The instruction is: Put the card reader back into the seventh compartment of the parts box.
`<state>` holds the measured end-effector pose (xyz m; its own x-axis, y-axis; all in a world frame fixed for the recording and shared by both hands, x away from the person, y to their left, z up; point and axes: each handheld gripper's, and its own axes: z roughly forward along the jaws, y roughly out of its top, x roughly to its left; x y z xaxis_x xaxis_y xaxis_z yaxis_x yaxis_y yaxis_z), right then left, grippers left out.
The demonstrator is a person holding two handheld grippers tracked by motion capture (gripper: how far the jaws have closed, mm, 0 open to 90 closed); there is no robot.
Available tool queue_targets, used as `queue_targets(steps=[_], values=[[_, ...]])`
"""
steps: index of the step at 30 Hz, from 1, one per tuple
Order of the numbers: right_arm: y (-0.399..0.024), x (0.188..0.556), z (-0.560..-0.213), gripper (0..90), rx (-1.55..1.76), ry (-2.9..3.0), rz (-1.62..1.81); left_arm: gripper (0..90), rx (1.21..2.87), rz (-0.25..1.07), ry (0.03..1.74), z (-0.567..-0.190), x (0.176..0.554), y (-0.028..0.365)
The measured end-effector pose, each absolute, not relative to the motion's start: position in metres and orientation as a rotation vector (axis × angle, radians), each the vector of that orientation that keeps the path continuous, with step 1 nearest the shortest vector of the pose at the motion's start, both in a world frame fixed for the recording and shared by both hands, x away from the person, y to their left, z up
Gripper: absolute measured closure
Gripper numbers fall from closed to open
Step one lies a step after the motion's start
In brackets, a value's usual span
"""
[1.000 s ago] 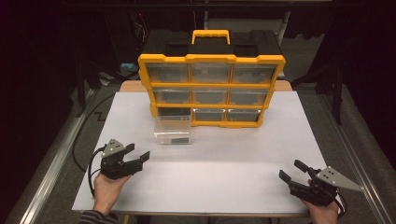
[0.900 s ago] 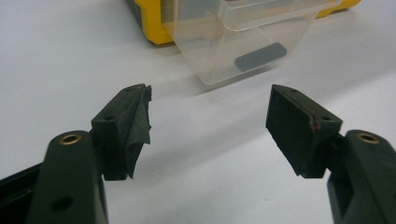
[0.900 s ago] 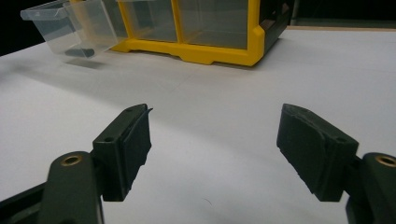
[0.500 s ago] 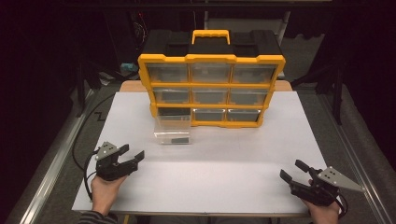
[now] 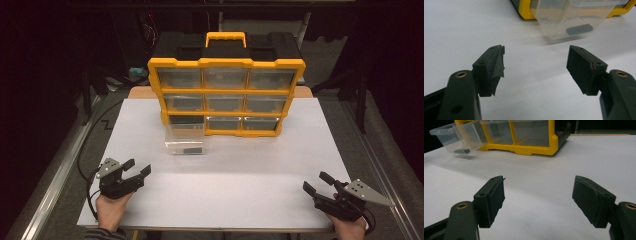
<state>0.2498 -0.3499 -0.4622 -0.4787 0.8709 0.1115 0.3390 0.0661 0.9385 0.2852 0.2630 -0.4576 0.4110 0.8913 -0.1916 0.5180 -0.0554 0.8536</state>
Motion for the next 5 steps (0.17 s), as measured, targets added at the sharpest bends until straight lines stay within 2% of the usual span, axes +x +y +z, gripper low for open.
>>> queue_targets(steps=[5], values=[[-0.3491, 0.2503, -0.4624, 26.6, 1.206, 1.868, 1.395, 31.0, 1.707, 0.476, 1.229, -0.4583, 0.285, 0.2639]])
